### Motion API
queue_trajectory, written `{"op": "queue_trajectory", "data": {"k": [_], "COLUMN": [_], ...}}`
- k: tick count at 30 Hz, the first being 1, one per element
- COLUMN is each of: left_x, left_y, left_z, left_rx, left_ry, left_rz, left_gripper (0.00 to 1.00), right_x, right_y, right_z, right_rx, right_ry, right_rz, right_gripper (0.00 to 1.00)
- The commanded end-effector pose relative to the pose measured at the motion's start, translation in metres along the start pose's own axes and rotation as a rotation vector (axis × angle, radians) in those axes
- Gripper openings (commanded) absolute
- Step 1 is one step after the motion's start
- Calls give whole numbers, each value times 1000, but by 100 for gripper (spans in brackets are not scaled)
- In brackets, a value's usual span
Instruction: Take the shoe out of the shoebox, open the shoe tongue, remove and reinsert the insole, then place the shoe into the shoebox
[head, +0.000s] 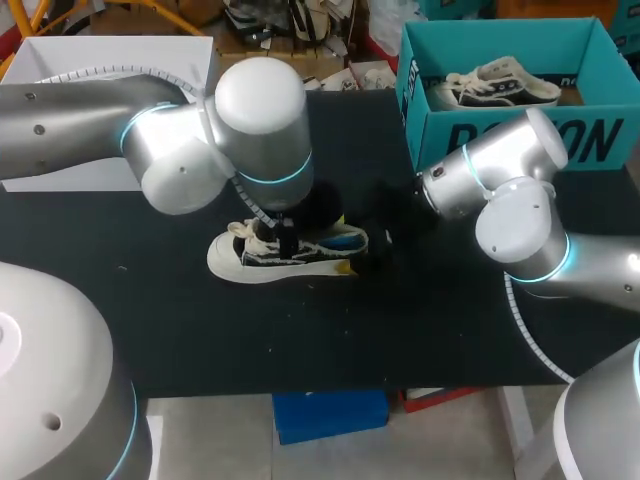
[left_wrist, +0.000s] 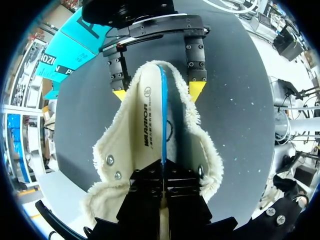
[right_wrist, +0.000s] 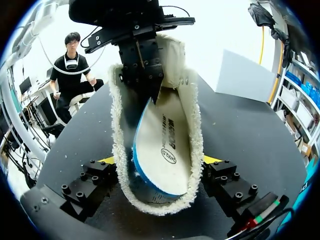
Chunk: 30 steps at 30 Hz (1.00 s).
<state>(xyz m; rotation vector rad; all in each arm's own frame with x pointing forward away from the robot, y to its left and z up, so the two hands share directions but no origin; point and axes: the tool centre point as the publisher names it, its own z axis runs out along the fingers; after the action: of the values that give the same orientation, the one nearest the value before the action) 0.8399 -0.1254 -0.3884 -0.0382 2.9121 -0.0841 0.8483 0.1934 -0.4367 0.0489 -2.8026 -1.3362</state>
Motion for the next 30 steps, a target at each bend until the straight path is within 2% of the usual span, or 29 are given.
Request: {"op": "queue_trajectory", "data": {"k": [1, 6, 16, 17, 18, 19, 21, 23, 24, 26, 28, 30], "left_x": [0, 6, 10, 11, 11, 12, 14, 17, 17, 18, 19, 20], "left_y": [5, 5, -3, -5, -6, -8, -14, -19, -21, -24, -26, -27], "left_z": [-2, -9, -8, -7, -6, -4, -1, 1, 1, 4, 5, 5], "left_rx": [38, 54, 81, 83, 85, 86, 80, 77, 77, 71, 65, 59], "left_ry": [14, 17, 43, 45, 48, 52, 51, 41, 40, 29, 13, 0], "left_rz": [-3, 4, 47, 54, 62, 73, 97, 110, 112, 121, 133, 140], "left_gripper": [0, 0, 0, 3, 20, 24, 24, 43, 48, 49, 63, 65], "right_x": [1, 1, 1, 1, 1, 1, 1, 1, 1, 1, 1, 1], "right_y": [-6, -6, -6, -6, -6, -6, -6, -6, -6, -6, -6, -6], "right_z": [7, 7, 7, 7, 7, 7, 7, 7, 7, 7, 7, 7], "right_rx": [2, 2, 2, 2, 2, 2, 2, 2, 2, 2, 2, 2], "right_ry": [2, 2, 2, 2, 2, 2, 2, 2, 2, 2, 2, 2], "right_rz": [2, 2, 2, 2, 2, 2, 2, 2, 2, 2, 2, 2], "right_gripper": [0, 0, 0, 0, 0, 0, 0, 0, 0, 0, 0, 0]}}
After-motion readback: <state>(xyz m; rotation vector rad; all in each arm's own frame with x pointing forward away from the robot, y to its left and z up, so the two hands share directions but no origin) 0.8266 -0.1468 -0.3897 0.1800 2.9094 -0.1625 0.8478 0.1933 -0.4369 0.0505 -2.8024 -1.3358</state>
